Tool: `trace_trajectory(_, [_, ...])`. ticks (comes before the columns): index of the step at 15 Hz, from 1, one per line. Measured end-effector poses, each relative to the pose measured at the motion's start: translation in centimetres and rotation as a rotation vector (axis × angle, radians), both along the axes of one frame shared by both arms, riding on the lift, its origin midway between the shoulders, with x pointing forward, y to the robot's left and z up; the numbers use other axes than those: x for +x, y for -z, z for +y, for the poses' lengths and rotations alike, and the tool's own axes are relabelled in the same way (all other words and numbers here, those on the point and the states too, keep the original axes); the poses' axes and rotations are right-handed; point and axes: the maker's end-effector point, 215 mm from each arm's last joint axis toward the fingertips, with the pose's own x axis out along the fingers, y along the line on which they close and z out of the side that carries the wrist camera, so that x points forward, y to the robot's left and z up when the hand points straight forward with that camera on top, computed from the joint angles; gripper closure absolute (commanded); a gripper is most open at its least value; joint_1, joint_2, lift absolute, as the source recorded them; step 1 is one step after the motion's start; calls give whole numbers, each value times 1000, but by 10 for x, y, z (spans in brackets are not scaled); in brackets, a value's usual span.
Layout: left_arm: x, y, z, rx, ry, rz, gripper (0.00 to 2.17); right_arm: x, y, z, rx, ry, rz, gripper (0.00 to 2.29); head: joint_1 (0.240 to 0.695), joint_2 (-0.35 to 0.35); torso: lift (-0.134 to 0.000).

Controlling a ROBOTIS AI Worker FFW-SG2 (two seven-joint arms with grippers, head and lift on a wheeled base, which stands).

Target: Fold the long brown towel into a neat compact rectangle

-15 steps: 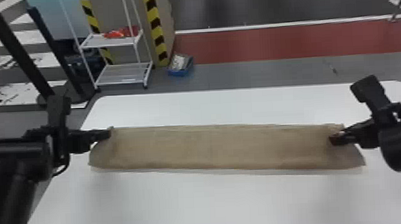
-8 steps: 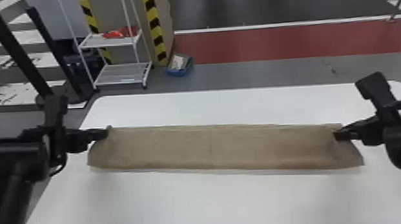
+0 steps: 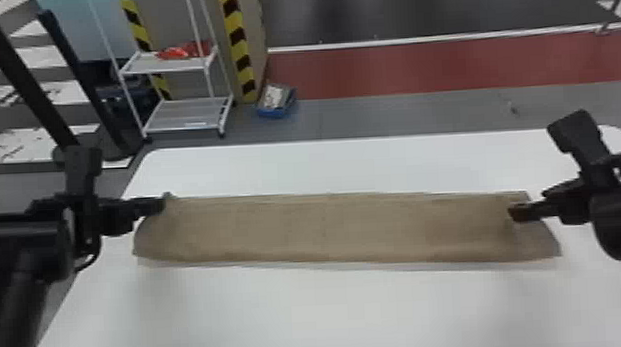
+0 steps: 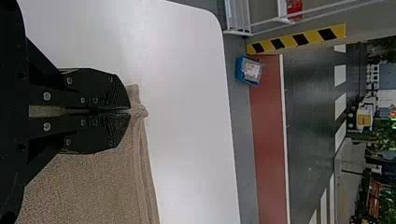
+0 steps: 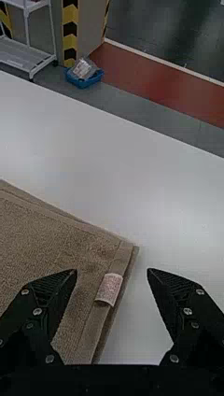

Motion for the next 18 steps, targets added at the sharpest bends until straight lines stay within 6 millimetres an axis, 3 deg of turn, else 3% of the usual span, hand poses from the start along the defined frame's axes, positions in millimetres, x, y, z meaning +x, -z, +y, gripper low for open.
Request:
trace_trajectory(6, [0,0,0,1,3,-3,1085,-2,11,5,-22,-23,21,589,695,111,-124])
trace_trajectory(8, [-1,1,0,2,3,-3,1085,-3,12,3,-23,-19,21,765,695,110,-124])
trace_trajectory(15, [-2,2,1,2,3,-2,1085,-2,10,1,-21,-14,16,768,695,108,-124])
trace_trajectory(17, [-2,1,1,2,3,-2,1085,-2,8,-1,-17,-10,8,1025,695,107,-124])
trace_trajectory(18, [-2,1,2,2,3,-3,1085,-1,7,-1,-17,-9,5,1028,695,107,-124])
